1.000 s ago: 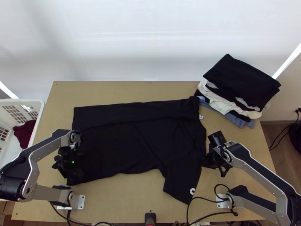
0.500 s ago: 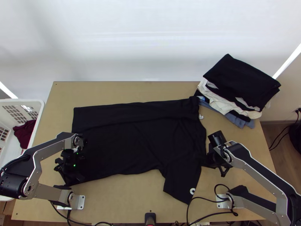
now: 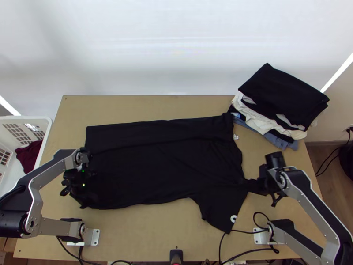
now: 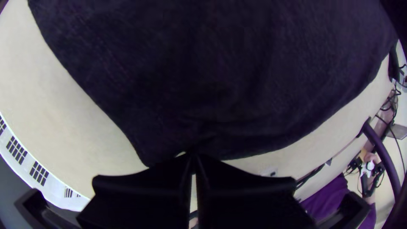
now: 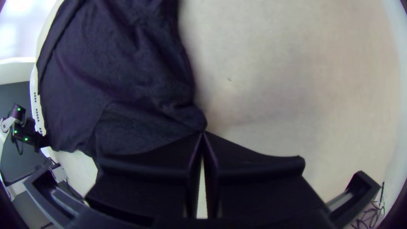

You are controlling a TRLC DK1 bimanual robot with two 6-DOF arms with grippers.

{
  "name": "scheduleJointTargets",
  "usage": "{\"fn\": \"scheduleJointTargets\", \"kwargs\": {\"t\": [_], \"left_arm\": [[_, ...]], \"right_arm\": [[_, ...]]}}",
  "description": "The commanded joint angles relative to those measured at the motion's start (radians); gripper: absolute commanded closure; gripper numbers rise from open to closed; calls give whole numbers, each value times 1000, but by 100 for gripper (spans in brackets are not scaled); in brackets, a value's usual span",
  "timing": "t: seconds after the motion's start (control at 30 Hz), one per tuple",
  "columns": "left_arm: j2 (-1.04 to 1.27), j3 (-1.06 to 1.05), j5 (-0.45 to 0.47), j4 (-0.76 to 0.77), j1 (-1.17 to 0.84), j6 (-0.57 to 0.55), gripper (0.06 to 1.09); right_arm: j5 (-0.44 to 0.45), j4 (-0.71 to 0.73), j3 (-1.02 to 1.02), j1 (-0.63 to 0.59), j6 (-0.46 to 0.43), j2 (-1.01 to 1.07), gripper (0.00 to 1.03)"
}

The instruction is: Fold the t-shirt

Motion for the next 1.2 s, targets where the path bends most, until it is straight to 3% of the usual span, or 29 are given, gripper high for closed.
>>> {"fn": "scheduleJointTargets", "kwargs": {"t": [0.0,0.17,0.43,0.8,1.17], "left_arm": [[-24,18,13,34,22,22,104],[-45,58,27,34,68,50,104],[-111,226,149,-7,79,-3,104],[-42,351,154,44,139,-41,104],[58,493,156,74,189,-61,104]], "right_arm": [[7,-32,32,-32,-55,-23,100],[4,-72,117,-1,-21,-30,100],[-4,-102,295,97,82,13,100],[4,-39,493,86,86,195,100],[133,101,686,39,79,418,100]]}}
